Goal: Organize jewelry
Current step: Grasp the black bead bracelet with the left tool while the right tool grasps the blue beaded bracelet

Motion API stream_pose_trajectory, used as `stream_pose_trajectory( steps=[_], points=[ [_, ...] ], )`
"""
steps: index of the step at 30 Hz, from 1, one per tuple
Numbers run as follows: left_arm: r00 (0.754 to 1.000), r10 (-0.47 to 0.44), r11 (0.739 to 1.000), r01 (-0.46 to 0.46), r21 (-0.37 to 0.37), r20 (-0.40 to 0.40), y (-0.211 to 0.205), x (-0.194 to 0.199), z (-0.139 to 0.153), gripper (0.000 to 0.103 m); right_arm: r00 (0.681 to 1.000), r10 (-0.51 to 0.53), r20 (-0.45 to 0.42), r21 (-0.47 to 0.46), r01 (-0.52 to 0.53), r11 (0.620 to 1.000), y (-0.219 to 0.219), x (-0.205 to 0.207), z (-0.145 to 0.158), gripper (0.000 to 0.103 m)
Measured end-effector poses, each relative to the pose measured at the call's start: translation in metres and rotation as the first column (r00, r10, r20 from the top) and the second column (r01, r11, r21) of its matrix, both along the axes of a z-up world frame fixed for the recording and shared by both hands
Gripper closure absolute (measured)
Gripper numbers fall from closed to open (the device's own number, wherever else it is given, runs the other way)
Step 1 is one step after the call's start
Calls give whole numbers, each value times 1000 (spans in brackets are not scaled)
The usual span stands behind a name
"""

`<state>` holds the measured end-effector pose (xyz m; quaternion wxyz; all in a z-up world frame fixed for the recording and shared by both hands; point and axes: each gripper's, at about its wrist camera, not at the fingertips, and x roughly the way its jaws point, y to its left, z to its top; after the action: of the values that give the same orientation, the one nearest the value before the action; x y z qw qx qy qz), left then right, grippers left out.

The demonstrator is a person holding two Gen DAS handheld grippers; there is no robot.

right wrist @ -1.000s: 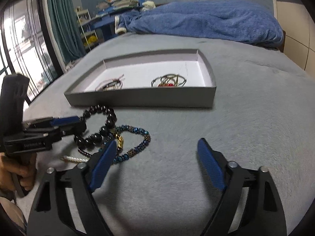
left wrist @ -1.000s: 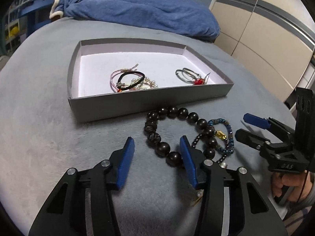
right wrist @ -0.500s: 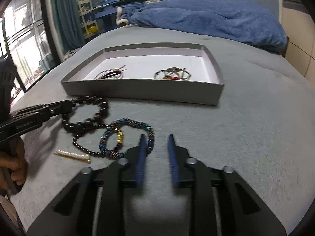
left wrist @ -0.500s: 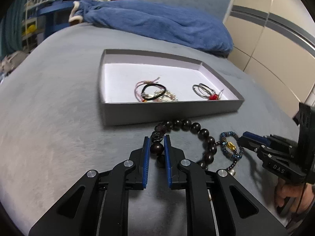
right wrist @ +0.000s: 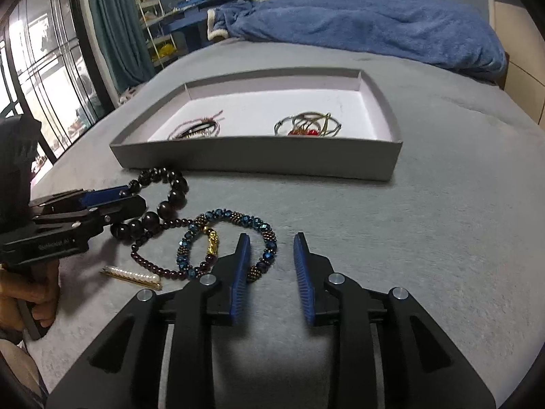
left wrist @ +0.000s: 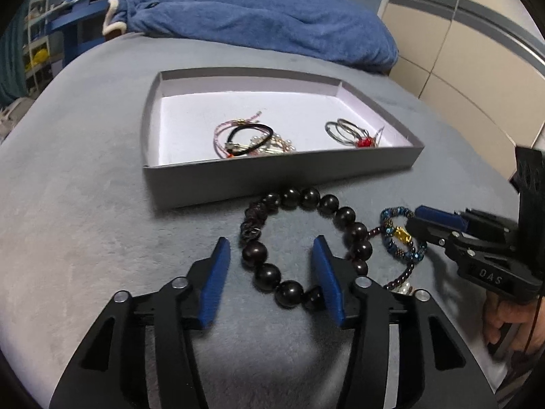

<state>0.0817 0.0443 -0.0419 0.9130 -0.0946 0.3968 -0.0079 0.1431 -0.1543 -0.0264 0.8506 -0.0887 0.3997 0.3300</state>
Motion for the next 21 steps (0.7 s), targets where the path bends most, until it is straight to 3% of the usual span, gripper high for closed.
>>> stream_pose_trajectory(
  steps=[4,6,8,16,21],
  points=[
    [1000,-1,1000,1,28,-9,-3,1,-1,53,1000,12,13,-26,-11,1000,4,-2,-1,80],
    [1000,7,1000,-7,26,-3,-2,0,-1,68,999,38,22,-23,-38,999,6,-7,0,93],
    [1000,16,1000,-15,-7,13,4,-3,0,88,998,50,37,-17,-50,999,6,-11,1,96],
    [990,-65,998,64,15,125,-10,-19,18,88,997,-8,82,119,-2,993,-20,-15,17,96],
    [981,-75,996,81,-24,181,-6,-26,33,88,996,-36,81,196,20,980,-32,-11,28,96]
  ],
)
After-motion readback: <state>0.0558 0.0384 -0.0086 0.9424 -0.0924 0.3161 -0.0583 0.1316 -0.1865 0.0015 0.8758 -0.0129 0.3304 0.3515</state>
